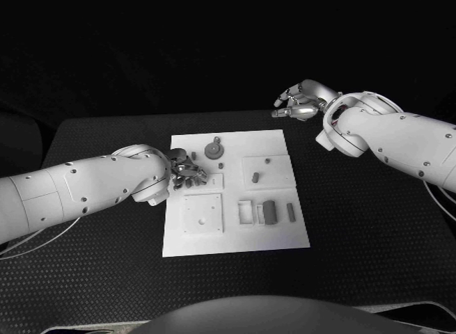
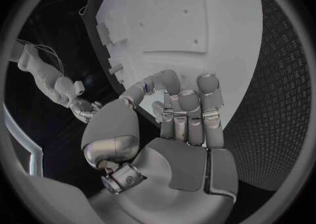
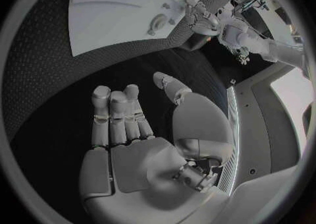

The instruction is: Assemble the parts on the task board

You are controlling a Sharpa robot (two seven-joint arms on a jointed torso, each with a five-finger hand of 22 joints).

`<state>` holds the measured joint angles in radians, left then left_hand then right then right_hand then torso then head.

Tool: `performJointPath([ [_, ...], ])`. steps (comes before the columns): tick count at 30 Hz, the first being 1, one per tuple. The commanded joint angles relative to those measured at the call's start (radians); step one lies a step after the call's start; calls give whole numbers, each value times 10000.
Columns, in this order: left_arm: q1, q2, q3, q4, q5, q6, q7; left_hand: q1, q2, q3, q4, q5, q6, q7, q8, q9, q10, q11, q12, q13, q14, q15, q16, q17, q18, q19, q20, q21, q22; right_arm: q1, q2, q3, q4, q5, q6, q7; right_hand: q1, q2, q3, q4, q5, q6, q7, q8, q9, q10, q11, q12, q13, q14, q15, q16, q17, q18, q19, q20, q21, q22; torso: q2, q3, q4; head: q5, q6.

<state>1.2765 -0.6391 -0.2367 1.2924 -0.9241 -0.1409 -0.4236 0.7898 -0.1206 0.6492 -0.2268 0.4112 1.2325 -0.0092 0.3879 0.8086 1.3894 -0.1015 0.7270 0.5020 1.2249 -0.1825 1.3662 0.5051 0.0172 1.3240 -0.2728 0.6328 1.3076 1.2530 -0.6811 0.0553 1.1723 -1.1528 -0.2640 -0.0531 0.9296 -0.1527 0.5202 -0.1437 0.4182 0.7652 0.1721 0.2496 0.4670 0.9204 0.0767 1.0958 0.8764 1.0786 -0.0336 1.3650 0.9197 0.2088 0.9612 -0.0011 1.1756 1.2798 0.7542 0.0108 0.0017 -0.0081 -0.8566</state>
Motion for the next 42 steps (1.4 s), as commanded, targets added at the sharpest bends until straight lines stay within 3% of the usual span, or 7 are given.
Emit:
performJointPath([
  [1, -9, -40, 3, 23, 183, 443, 90, 822, 939, 680, -660, 31, 62, 38, 52, -2, -7, -35, 47, -17, -201, -228, 49, -14, 269, -36, -62, 26, 199, -10, 15, 6, -8, -3, 106, 76, -85, 0, 10, 63, 28, -45, 152, 59, -18, -70, -25, 40, -14, -53, -6, -22, -17, 530, 25, -23, -56, -8, 7, -5, 8, -7, -8],
  [11, 10, -45, 100, -126, 247, 658, 118, 832, 936, 665, -660, 17, 49, 45, 36, 15, -26, -28, 52, -29, -219, -220, 52, -24, 272, -56, -62, 30, 202, -24, 22, 6, -19, -3, 103, 75, -85, 1, 11, 65, 28, -46, 152, 61, -20, -71, -25, 43, -17, -53, -6, -21, -18, 530, 25, -24, -56, -8, 6, 6, -4, -20, -29],
  [21, 51, 127, 101, -349, 232, 859, 54, 841, 943, 656, -659, 13, 42, 48, 26, 28, -36, -25, 59, -37, -229, -217, 55, -31, 273, -67, -61, 34, 203, -26, 28, 6, -19, -2, 109, 73, -84, 1, 11, 66, 28, -46, 152, 62, -22, -72, -25, 46, -20, -54, -6, -20, -19, 530, 25, -24, -56, -7, -4, 10, 4, -31, -46],
  [42, 52, 280, 87, -313, -158, 977, 45, 854, 942, 633, -658, -4, 31, 55, 7, 54, -53, -20, 75, -52, -245, -213, 63, -45, 274, -86, -59, 41, 203, -26, 27, 6, -12, 3, 108, 73, -85, 1, 10, 68, 28, -49, 153, 66, -27, -73, -25, 51, -26, -54, -6, -19, -21, 530, 25, -25, -56, -6, -3, 3, 4, -33, -42],
])
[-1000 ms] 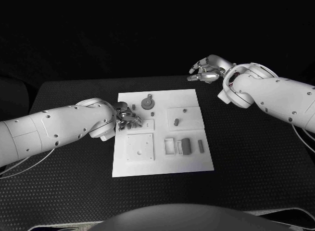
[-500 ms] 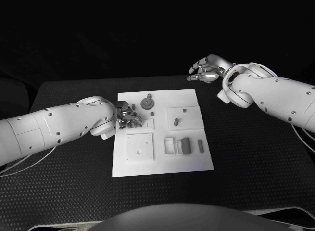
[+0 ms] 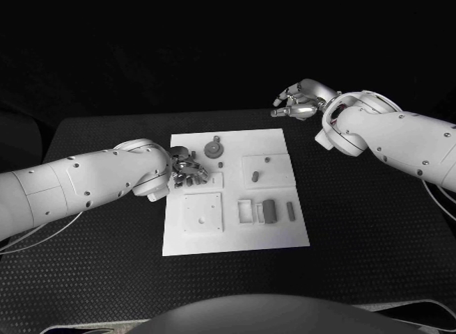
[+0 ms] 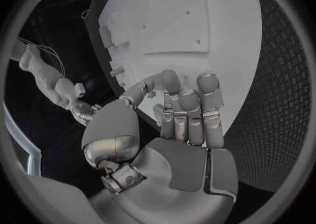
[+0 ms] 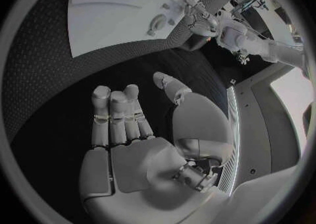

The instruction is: Assemble the parts on the task board

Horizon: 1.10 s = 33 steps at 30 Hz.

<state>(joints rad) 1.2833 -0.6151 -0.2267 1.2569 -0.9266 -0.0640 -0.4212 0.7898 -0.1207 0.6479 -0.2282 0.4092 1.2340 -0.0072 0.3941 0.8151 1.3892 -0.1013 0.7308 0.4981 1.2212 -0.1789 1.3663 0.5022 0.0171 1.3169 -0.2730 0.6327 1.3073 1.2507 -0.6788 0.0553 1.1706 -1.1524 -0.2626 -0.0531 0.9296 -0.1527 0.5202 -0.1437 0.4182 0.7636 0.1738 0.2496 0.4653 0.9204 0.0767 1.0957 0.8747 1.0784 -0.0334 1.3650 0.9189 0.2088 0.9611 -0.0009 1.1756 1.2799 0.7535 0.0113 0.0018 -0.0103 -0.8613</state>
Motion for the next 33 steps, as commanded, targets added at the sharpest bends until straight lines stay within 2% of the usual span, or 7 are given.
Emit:
performJointPath([
  [1, -17, 40, -13, 43, -138, 207, 8, 855, 942, 646, -643, 16, 15, 35, -56, -10, -51, -22, 37, -13, -209, -249, 63, -16, 275, -15, -57, 42, 206, -4, 6, 6, 5, -1, 96, 74, -85, 1, 10, 68, 28, -32, 136, 66, -10, -73, -25, 52, -10, -53, -8, -19, -14, 530, 26, -26, -56, -8, 5, -3, 4, -13, 1],
  [9, -16, 29, -12, 16, -371, 266, -80, 861, 946, 642, -644, 16, 15, 35, -60, -3, -54, -22, 43, -17, -211, -250, 66, -20, 276, -17, -57, 45, 206, -4, 7, 6, -1, 29, 98, 77, -84, 0, 10, 69, 28, -32, 136, 67, -11, -75, -25, 53, -12, -53, -7, -18, -14, 530, 26, -27, -56, -7, 2, -9, 2, -19, -3],
  [17, -6, 35, -1, -82, -401, 659, -207, 885, 939, 636, -648, 57, 27, 30, -64, 19, -50, -27, 66, -23, -206, -254, 83, -26, 280, -16, -60, 60, 209, -6, 15, 6, -7, 32, 131, 80, -86, 0, 9, 71, 28, -35, 136, 68, -14, -76, -24, 55, -15, -54, -7, -18, -15, 530, 25, -27, -56, -7, 8, -10, -2, -38, -20],
  [23, 9, 80, -1, -141, -375, 859, -273, 888, 937, 633, -647, 64, 27, 30, -66, 24, -52, -27, 70, -25, -207, -254, 86, -28, 280, -17, -60, 63, 209, -7, 24, 6, -9, 32, 131, 79, -86, 1, 9, 72, 28, -37, 137, 68, -15, -77, -24, 56, -17, -54, -7, -18, -16, 530, 25, -27, -57, -7, 5, 1, -3, -49, -19],
  [27, 18, 115, -1, -186, -367, 910, -320, 889, 938, 630, -646, 67, 26, 31, -69, 28, -55, -26, 73, -27, -209, -254, 89, -29, 280, -19, -59, 65, 209, -7, 22, 6, -6, 32, 132, 79, -86, 3, 10, 73, 28, -38, 137, 68, -16, -77, -24, 57, -19, -55, -7, -18, -17, 530, 25, -27, -57, -7, 5, -7, 6, -52, -36],
  [33, 36, 156, -2, -238, -367, 855, -410, 890, 944, 626, -645, 67, 25, 31, -73, 34, -58, -26, 77, -30, -211, -254, 92, -32, 280, -22, -58, 68, 209, -7, 23, 6, -1, 36, 136, 80, -87, 4, 9, 74, 28, -40, 137, 69, -18, -78, -23, 59, -21, -55, -6, -19, -18, 530, 24, -27, -58, -7, 2, 5, 2, -48, -29],
])
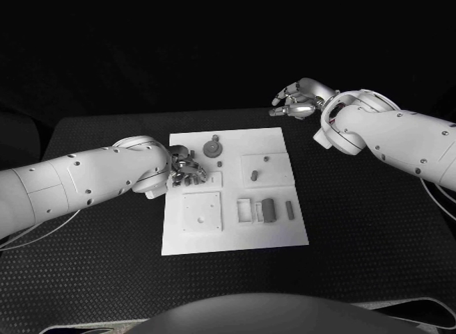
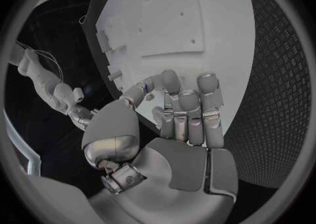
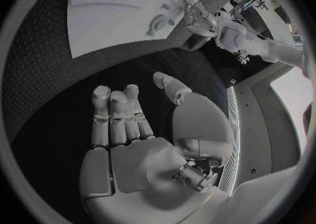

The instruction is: Assemble the parts on the task board

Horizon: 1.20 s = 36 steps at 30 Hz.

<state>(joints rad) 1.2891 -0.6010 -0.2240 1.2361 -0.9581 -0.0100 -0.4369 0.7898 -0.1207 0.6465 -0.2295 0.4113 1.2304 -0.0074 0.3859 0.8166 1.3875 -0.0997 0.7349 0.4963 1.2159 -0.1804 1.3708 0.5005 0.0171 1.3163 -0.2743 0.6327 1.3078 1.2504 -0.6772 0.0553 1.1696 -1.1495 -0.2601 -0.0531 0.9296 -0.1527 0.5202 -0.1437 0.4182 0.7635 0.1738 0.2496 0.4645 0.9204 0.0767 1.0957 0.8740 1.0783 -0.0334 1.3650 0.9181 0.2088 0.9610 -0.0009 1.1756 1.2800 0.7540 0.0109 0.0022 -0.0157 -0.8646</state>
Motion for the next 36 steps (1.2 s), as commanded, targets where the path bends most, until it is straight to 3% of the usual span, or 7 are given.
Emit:
performJointPath([
  [1, -19, 25, -31, -35, -52, 310, -267, 890, 945, 639, -630, 45, 62, 34, 9, 19, -42, -42, 38, -13, -158, -239, 47, -15, 279, -16, -45, 69, 204, -4, 5, 6, 8, 6, 109, 78, -87, 3, 9, 74, 28, -39, 137, 69, -11, -78, -23, 59, -14, -55, -7, -19, -9, 530, 25, -28, -57, -8, -3, 10, -2, 6, 4],
  [11, -4, 137, -32, -24, -192, 111, -339, 873, 976, 609, -620, -83, 40, 46, -28, 52, -77, -33, 50, -47, -178, -237, 46, -48, 277, -31, -40, 75, 193, -4, 7, 6, 14, 10, 113, 81, -88, 3, 8, 75, 28, -40, 137, 71, -13, -80, -23, 61, -17, -56, -7, -19, -10, 530, 25, -28, -58, -8, 3, 6, -8, 3, 9],
  [16, -4, 174, -33, -24, -192, -6, -330, 896, 1014, 617, -608, -642, -3, 70, -113, 119, -130, -15, 59, -151, -188, -223, 47, -119, 278, -43, -36, 61, 166, -4, 7, 6, 20, 11, 117, 82, -88, 2, 8, 76, 28, -40, 137, 71, -14, -80, -23, 62, -19, -56, -7, -19, -11, 530, 24, -28, -58, -8, 2, 4, -1, -9, 2],
  [25, -4, 184, -31, -21, -189, -117, -346, 909, 993, 618, -610, -831, -20, 80, -155, 158, -136, -7, 64, -222, -185, -217, 55, -153, 280, -38, -37, 54, 158, -4, 2, 6, 10, 15, 121, 85, -87, 2, 8, 76, 28, -41, 137, 73, -15, -81, -23, 63, -21, -56, -7, -18, -12, 530, 24, -28, -59, -8, -1, -1, -2, -26, 0],
  [29, -4, 185, -31, -8, -187, -199, -359, 967, 1003, 605, -596, -1604, -89, 107, -263, 208, -115, 2, 110, -330, -163, -213, 86, -201, 285, -4, -38, 39, 140, -4, 5, 6, 8, 20, 131, 89, -87, 1, 8, 76, 28, -41, 137, 73, -16, -81, -23, 64, -22, -56, -6, -18, -12, 530, 24, -28, -59, -7, -3, -2, 2, -31, 5],
  [33, -4, 178, -30, -14, -117, -306, -319, 964, 992, 590, -584, -1925, -111, 118, -311, 228, -112, 7, 134, -377, -161, -208, 98, -222, 283, 5, -34, 22, 130, -4, -3, 6, 4, 21, 130, 89, -87, 1, 8, 76, 28, -42, 137, 73, -16, -81, -23, 65, -22, -57, -6, -18, -12, 530, 24, -28, -59, -7, -1, -8, 3, -37, 3],
  [36, -4, 178, -30, -19, 6, -404, -291, 925, 920, 528, -558, -2478, -177, 144, -420, 243, -99, 19, 189, -445, -152, -201, 136, -242, 283, 35, -35, 1, 119, -4, -3, 6, 6, 21, 127, 91, -87, 0, 8, 76, 28, -42, 137, 73, -17, -82, -23, 65, -23, -57, -6, -19, -13, 530, 23, -28, -59, -7, -5, -7, 5, -36, 18],
])
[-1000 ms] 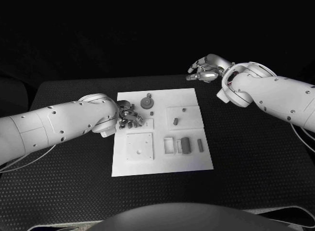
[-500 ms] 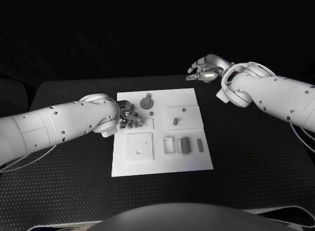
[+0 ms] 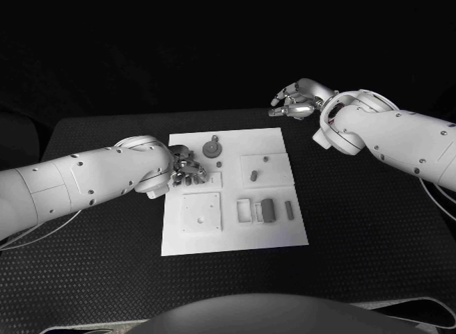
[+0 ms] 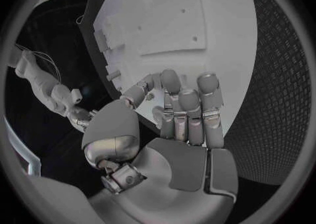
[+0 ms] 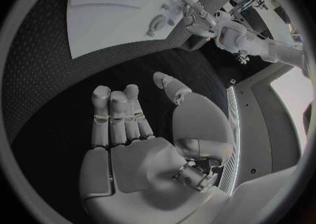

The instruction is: Assemble the parts on the task board

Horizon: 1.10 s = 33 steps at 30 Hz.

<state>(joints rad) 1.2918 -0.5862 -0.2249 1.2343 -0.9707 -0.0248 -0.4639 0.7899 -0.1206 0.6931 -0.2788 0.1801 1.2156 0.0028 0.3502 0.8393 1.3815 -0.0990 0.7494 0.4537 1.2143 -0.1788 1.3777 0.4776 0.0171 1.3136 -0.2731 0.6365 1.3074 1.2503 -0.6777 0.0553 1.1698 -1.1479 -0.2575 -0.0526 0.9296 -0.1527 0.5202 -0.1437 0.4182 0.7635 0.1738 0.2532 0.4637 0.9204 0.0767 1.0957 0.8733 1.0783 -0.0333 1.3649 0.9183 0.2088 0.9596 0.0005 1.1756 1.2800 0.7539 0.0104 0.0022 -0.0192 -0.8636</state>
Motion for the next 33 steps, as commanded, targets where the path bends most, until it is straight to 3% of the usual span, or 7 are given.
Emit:
performJointPath([
  [1, -31, 30, -21, 0, 136, -275, -18, 888, 862, 19, -58, -272, -47, 48, -90, 19, -28, 14, 65, -31, -130, -216, 83, -14, 282, 73, -46, -40, 122, -3, 1, 6, 7, 5, 103, 86, -86, 0, 8, 76, 28, -43, 137, 37, -9, -82, -22, 65, -16, -57, -6, -18, -15, 530, 38, -43, -60, -8, -5, -2, 6, -4, 8],
  [10, -31, 28, -21, 0, 282, -348, -1, 339, 575, -1149, -101, -257, -252, 96, -301, 71, -55, 48, 240, -106, -151, -196, 175, -15, 303, 96, -57, -67, 135, -3, -10, 6, 16, 12, 99, 89, -86, -5, 7, 75, 28, -47, 138, 36, -12, -84, -22, 66, -19, -58, -6, -19, -16, 530, 37, -43, -60, -8, -5, -2, 7, -4, 8],
  [29, -32, -24, -21, -20, 384, -391, -36, -145, 226, -2586, -102, -284, -241, 79, -466, 89, -118, 26, 423, -156, -193, -221, 245, -3, 354, 70, -56, -159, 128, -4, -7, 6, 0, -2, 94, 91, -84, -9, 8, 75, 28, -58, 140, 33, -17, -86, -20, 68, -24, -60, -5, -21, -18, 530, 35, -43, -63, -8, -3, 0, 7, -9, 8],
  [31, -32, -40, -20, -18, 384, -409, -57, -296, 186, -2933, -121, -461, -196, 50, -466, 106, -103, 12, 471, -154, -188, -241, 281, 16, 376, 74, -68, -167, 134, -4, -5, 6, -2, -1, 97, 90, -84, -9, 8, 75, 28, -59, 140, 33, -18, -86, -20, 69, -25, -61, -4, -21, -18, 530, 35, -43, -63, -8, -5, 0, 5, -9, 11],
  [33, -32, -55, -18, -20, 384, -453, -69, -398, 126, -3437, -119, -1073, -142, 9, -474, 125, -102, -39, 573, -128, -191, -291, 356, 61, 426, 86, -78, -179, 140, -4, -7, 6, 1, -1, 96, 90, -84, -8, 8, 75, 28, -60, 141, 33, -18, -86, -20, 69, -25, -61, -4, -21, -19, 530, 35, -43, -63, -8, -6, 1, 3, -10, 15],
])
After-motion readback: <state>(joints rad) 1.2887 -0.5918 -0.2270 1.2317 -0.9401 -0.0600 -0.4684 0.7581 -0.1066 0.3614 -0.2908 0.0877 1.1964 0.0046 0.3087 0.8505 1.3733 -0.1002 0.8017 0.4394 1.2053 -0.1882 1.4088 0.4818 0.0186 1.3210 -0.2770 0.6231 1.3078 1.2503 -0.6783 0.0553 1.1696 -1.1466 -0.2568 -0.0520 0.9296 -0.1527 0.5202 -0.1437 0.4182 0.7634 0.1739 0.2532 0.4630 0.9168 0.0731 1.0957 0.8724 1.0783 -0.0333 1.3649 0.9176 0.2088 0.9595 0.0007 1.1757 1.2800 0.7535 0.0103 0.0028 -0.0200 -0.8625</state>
